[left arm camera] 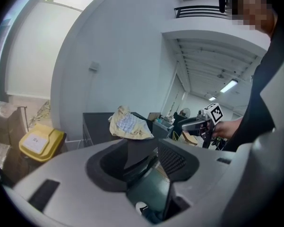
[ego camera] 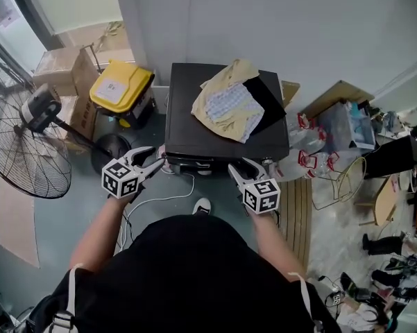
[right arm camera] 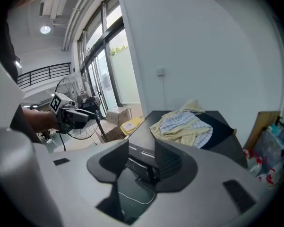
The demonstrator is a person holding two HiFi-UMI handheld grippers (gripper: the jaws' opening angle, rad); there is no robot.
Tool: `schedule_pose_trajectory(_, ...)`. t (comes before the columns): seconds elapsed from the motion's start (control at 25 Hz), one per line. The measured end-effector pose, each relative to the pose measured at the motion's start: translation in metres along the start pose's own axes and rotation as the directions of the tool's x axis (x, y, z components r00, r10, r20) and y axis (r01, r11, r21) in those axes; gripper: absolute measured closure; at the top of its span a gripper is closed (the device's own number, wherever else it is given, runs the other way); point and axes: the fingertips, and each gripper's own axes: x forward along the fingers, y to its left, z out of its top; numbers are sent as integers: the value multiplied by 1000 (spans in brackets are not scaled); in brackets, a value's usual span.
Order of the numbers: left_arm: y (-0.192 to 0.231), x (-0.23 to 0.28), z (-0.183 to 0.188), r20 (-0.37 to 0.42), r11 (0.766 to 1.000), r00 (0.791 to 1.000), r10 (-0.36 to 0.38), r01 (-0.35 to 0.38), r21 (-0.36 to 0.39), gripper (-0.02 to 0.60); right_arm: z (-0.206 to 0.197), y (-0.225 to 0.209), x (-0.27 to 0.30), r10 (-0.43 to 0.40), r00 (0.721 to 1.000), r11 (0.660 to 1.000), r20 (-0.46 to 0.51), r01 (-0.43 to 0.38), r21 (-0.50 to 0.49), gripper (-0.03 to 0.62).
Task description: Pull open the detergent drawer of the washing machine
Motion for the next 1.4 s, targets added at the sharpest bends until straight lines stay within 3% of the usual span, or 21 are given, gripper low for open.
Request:
schedule_pose_trajectory(0.68, 31, 49, -75, -160, 997, 987, -5, -7, -75, 377, -72, 1, 65, 91, 982, 995, -166, -82, 59, 408)
schedule_pose_trajectory(1.08, 53, 71, -130, -287, 992, 958, -24, -12, -124, 377, -105, -2, 94, 128, 964, 989, -231, -108, 98, 407)
schedule_pose_trajectory(1.4, 65, 83, -158, -335, 992, 942, -24, -19, -127, 377, -124, -2, 116, 150, 950, 985, -273, -119, 125, 407)
